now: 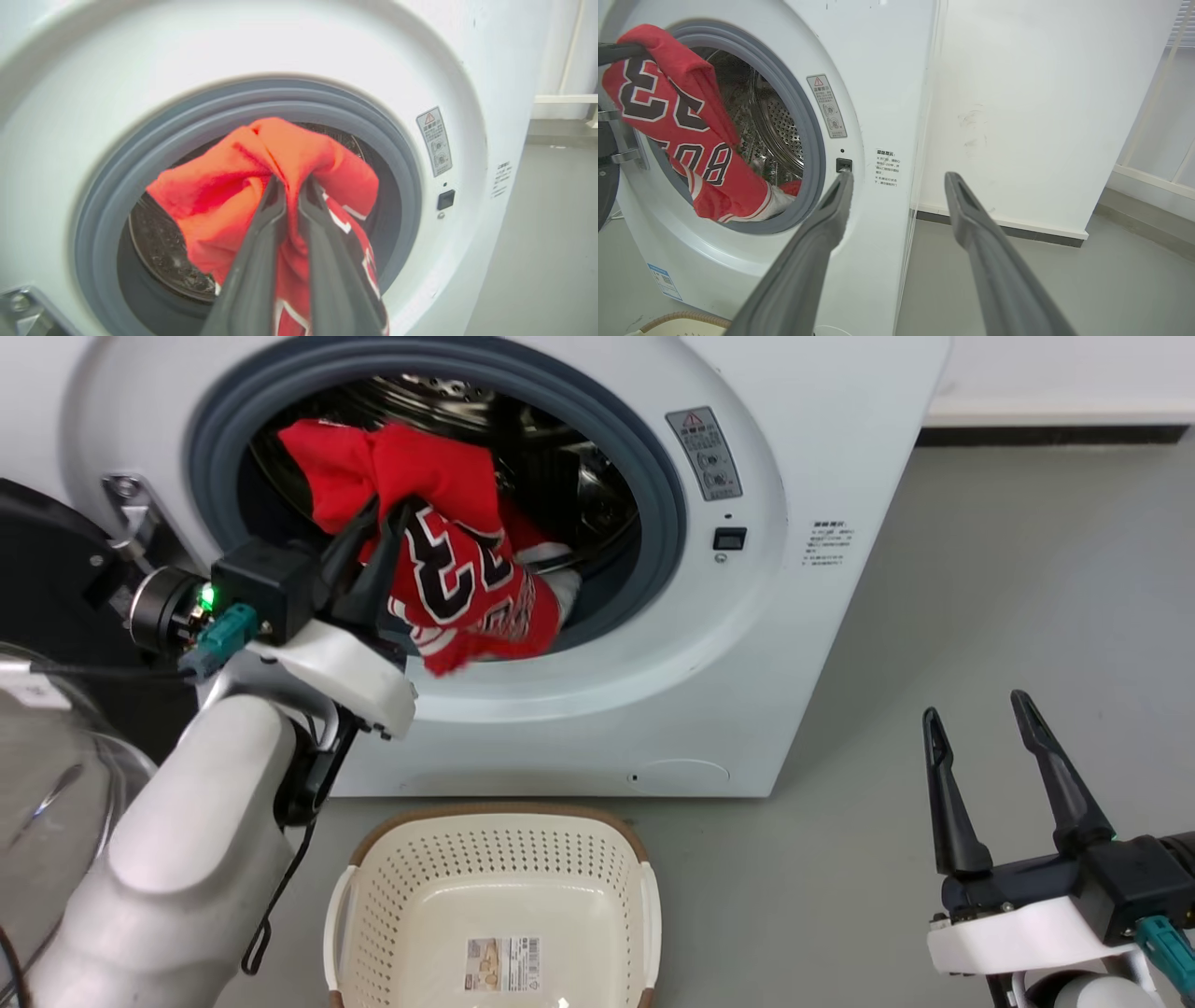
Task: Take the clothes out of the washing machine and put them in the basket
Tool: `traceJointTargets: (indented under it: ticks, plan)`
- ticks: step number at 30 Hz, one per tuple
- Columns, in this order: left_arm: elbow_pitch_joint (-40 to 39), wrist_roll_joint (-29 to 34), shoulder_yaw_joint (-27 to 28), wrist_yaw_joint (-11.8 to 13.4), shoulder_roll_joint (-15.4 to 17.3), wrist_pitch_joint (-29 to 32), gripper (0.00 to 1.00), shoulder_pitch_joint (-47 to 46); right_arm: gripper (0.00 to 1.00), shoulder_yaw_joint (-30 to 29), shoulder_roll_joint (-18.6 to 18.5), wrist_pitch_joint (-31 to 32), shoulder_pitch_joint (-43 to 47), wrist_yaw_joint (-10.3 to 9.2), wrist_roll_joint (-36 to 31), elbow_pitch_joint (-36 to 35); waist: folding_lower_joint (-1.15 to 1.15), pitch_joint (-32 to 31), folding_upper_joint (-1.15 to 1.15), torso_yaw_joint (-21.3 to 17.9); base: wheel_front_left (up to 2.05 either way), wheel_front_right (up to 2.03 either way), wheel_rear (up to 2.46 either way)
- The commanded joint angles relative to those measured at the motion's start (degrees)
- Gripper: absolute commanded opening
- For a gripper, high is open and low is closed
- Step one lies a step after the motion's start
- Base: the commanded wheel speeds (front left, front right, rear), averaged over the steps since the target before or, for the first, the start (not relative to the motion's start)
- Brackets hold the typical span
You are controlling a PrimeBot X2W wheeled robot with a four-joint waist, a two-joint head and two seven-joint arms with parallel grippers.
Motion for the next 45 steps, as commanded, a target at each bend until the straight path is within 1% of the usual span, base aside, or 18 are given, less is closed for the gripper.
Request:
traceJointTargets:
  ticks: [1, 7, 8, 9, 13, 16, 21, 25, 30, 37, 41, 43, 45]
  plan:
    - [-1.5, 0.1, 0.0, 0.5, 0.6, 0.2, 0.0, 1.2, 1.0, 0.0, 0.1, -0.1, 0.6, -0.04, 0.3, 0.2, 0.01, -1.0, 0.0, 0.7, 0.0, 0.0, 0.0]
    - [-14.8, -0.2, 0.3, 4.2, 4.0, 3.7, 0.0, 7.7, 1.0, 0.2, 0.1, -0.1, 1.9, -0.04, 0.7, 0.3, 0.01, -2.4, 0.0, 1.1, 0.0, 0.0, 0.0]
    - [-18.8, -0.4, 0.6, 5.5, 5.0, 4.6, 0.0, 9.9, 1.0, 0.1, 0.0, -0.1, 2.2, -0.04, 1.1, 0.4, 0.01, -2.7, 0.0, 1.3, 0.0, 0.0, 0.0]
    - [-18.8, -0.4, 0.6, 5.5, 5.0, 4.6, 0.0, 9.9, 1.0, 0.1, 0.0, -0.1, 2.2, -0.04, 1.1, 0.4, 0.01, -2.7, 0.0, 1.3, 0.0, 0.0, 0.0]
    - [-25.5, -0.4, 0.9, 7.8, 6.9, 5.8, 0.0, 14.1, 1.0, 0.0, 0.1, -0.1, 3.1, -0.04, 1.2, 0.8, 0.01, -3.4, 0.0, 1.8, 0.0, 0.0, 0.0]
    - [-29.2, -0.5, 0.5, 9.1, 7.9, 6.9, 0.0, 17.1, 1.0, 0.0, 0.1, -0.1, 3.2, -0.04, 1.2, 0.8, 0.01, -3.5, 0.0, 2.1, 0.0, 0.0, 0.0]
    - [-31.5, -0.5, -0.9, 10.1, 8.7, 8.0, 0.0, 21.0, 1.0, -0.2, 0.1, -0.1, 2.4, -0.04, 1.4, 0.9, 0.01, -2.8, 0.0, 2.2, 0.0, 0.0, 0.0]
    - [-30.1, -0.4, -2.4, 10.0, 8.4, 7.9, 0.0, 23.2, 1.0, -0.2, 0.1, -0.1, 1.4, -0.04, 1.3, 0.7, 0.01, -1.3, 0.0, 1.9, 0.0, 0.0, 0.0]
    - [-25.8, -0.9, -4.5, 8.8, 6.8, 6.8, 0.0, 24.9, 1.0, -0.2, 0.1, -0.1, -0.1, -0.04, 0.8, 0.2, 0.01, 1.8, 0.0, 1.2, 0.0, 0.0, 0.0]
    - [-15.9, -2.2, -5.7, 6.1, 3.6, 3.3, 0.0, 23.1, 1.0, -0.4, 0.1, -0.1, -3.5, -0.04, 0.2, -0.8, 0.01, 9.3, 0.0, -0.6, 0.0, 0.0, 0.0]
    - [-8.9, -3.2, -5.6, 4.1, 1.6, 2.1, 0.0, 20.9, 1.0, -0.5, 0.1, -0.1, -6.3, -0.04, 0.2, -1.7, 0.01, 14.8, 0.0, -2.0, 0.0, 0.0, 0.0]
    - [-5.1, -2.4, -5.9, 3.4, 1.2, 1.5, 0.0, 19.1, 1.0, -0.6, 0.1, -0.1, -7.8, -0.04, 0.4, -2.1, 0.01, 17.6, 0.0, -2.8, 0.0, 0.0, 0.0]
    - [-1.2, -2.6, -6.0, 2.4, -0.1, 1.0, 0.0, 17.5, 1.0, -0.9, 0.1, -0.1, -9.3, -0.04, 0.7, -2.5, 0.01, 20.2, 0.0, -3.5, 0.0, 0.0, 0.0]
